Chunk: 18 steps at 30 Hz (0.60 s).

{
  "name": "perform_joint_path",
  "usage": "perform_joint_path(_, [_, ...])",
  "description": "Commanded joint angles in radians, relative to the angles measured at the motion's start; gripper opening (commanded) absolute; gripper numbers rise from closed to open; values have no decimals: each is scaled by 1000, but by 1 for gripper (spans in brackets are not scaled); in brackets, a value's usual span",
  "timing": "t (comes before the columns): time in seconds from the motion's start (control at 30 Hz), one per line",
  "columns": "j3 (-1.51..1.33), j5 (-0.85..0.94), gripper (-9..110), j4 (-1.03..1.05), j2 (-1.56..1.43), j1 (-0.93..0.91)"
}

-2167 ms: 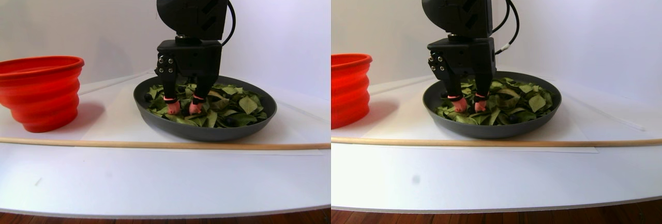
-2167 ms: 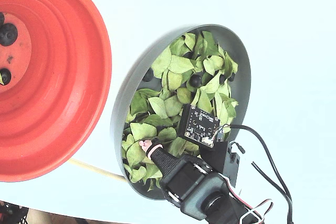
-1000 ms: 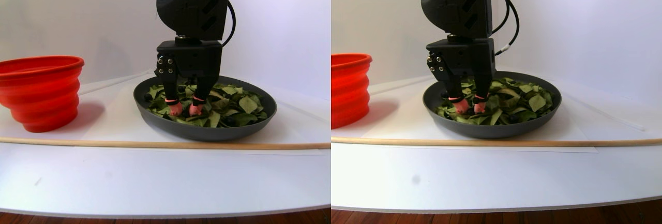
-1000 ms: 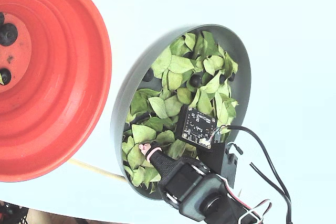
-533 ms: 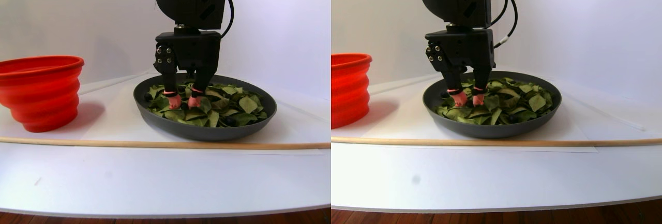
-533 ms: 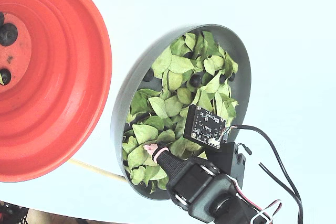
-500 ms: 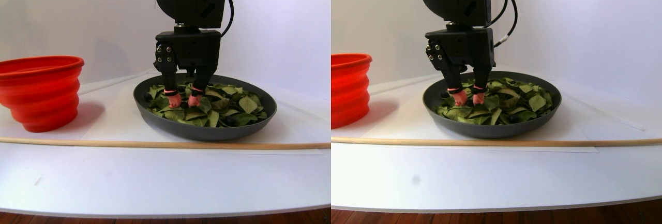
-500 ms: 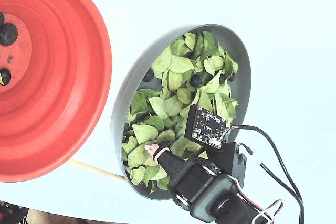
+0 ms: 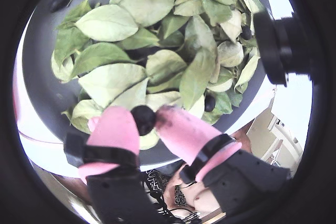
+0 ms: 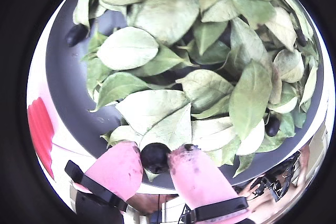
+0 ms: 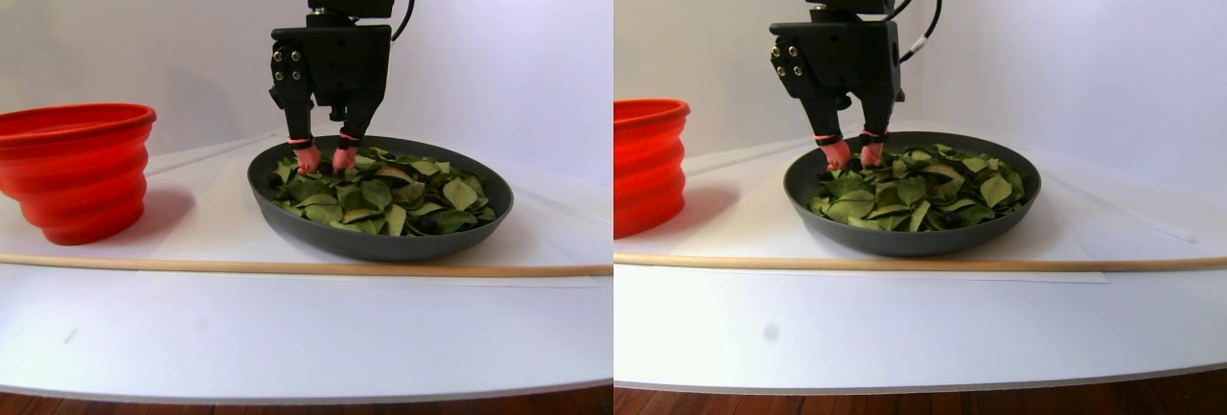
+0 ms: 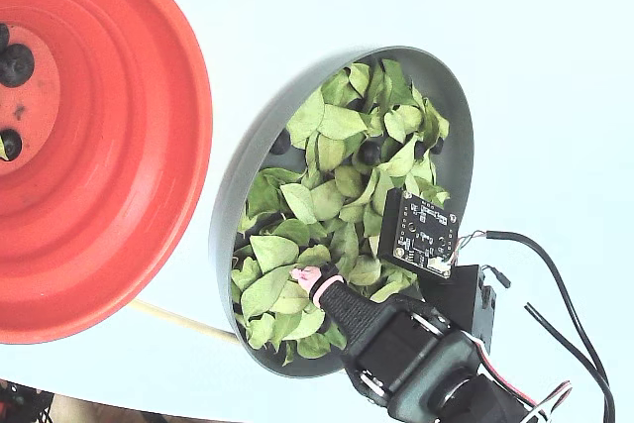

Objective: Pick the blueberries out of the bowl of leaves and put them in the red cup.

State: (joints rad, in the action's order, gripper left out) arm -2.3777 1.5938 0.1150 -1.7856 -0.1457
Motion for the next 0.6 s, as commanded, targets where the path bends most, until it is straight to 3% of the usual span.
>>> perform_joint_path(0.0, [-3, -5, 10, 23, -117, 14])
perform_joint_path(0.57, [-17, -44, 10, 169, -299, 114])
